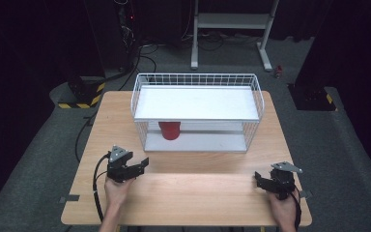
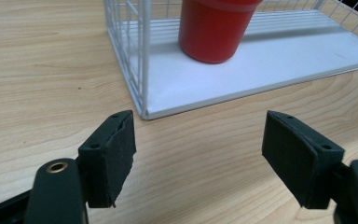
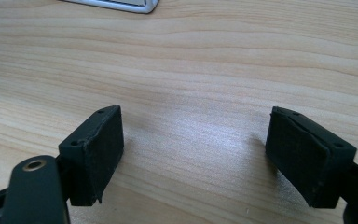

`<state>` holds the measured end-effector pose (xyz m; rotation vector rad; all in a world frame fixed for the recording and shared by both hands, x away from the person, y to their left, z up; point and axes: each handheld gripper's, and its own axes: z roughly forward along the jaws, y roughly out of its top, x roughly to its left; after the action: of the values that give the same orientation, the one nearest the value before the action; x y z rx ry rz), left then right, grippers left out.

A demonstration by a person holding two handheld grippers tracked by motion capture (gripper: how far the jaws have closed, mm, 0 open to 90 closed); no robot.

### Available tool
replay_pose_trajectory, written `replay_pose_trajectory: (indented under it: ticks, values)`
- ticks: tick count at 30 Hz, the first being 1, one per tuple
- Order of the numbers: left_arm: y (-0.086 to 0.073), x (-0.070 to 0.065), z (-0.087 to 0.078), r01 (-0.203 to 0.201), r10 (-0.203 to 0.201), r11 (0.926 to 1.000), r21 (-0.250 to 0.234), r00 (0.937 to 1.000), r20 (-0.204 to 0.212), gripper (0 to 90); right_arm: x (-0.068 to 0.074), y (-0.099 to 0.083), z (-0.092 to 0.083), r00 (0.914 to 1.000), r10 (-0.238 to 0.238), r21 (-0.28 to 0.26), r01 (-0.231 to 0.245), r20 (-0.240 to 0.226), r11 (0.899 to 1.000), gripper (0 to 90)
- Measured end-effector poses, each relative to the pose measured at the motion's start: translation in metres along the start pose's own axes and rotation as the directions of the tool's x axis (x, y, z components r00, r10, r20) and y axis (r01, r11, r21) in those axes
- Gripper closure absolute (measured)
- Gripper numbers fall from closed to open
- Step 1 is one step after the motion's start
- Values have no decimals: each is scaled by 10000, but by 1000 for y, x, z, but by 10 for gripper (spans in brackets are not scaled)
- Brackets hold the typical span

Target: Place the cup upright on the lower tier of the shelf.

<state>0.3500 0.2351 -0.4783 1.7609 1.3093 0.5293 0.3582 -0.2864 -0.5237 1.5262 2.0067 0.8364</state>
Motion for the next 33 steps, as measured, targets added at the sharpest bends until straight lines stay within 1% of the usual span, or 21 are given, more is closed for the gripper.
replay_pose_trajectory:
  ticks: [4, 7, 9, 15, 17, 19, 20, 21, 24, 25, 26, 27, 28, 30, 33]
  values:
    - [-4, 1, -4, 25, -25, 10000, 35, 10000, -16, 260, 0, 0, 0, 10000, -3, -1, 3, 0, 10000, 191]
    - [-9, 1, -6, -148, 150, 9997, 181, 9998, -121, 258, 0, 0, 0, 10000, -3, 1, 3, 0, 10000, 191]
    - [-11, 2, -7, -186, 189, 9996, 191, 9997, -165, 257, 0, 0, 0, 10000, -2, 1, 2, -1, 10000, 191]
    - [-17, 3, -9, -167, 173, 9995, 265, 9995, -253, 257, 0, 0, 0, 10000, -2, 0, 2, 0, 10000, 191]
    - [-20, 5, -9, -227, 238, 9992, 342, 9992, -330, 257, 0, 0, 0, 10000, -3, 0, 3, -1, 10000, 191]
    - [-26, 7, -8, -179, 200, 9986, 496, 9989, -416, 257, 0, 0, 0, 10000, -2, -1, 2, -1, 10000, 191]
    - [-26, 7, -8, -179, 200, 9986, 496, 9989, -416, 257, 0, 0, 0, 10000, -2, -1, 2, -1, 10000, 191]
    - [-31, 8, -8, -230, 263, 9977, 633, 9983, -514, 257, 0, 0, 0, 10000, -3, -1, 3, 1, 10000, 191]
    - [-35, 9, -7, -160, 197, 9976, 681, 9983, -548, 257, 0, 0, 0, 10000, 2, 1, -2, -3, 10000, 191]
    - [-37, 9, -7, -63, 101, 9977, 672, 9983, -570, 257, 0, 0, 0, 10000, -1, 2, 1, -4, 10000, 191]
    - [-40, 12, -7, -93, 142, 9972, 737, 9977, -661, 257, 0, 0, 0, 10000, -3, 0, 3, 0, 10000, 191]
    - [-40, 12, -7, -93, 142, 9972, 737, 9977, -661, 258, 0, 0, 0, 10000, -3, 0, 3, 0, 10000, 191]
    - [-43, 13, -7, -3, 63, 9970, 770, 9969, -778, 257, 0, 0, 0, 10000, -4, -1, 4, 1, 10000, 191]
    - [-44, 14, -7, -6, 72, 9967, 814, 9968, -802, 258, 0, 0, 0, 10000, -3, 1, 3, 0, 10000, 191]
    - [-49, 18, -6, 41, 47, 9959, 902, 9952, -982, 258, 0, 0, 0, 10000, -2, 0, 2, 1, 10000, 191]
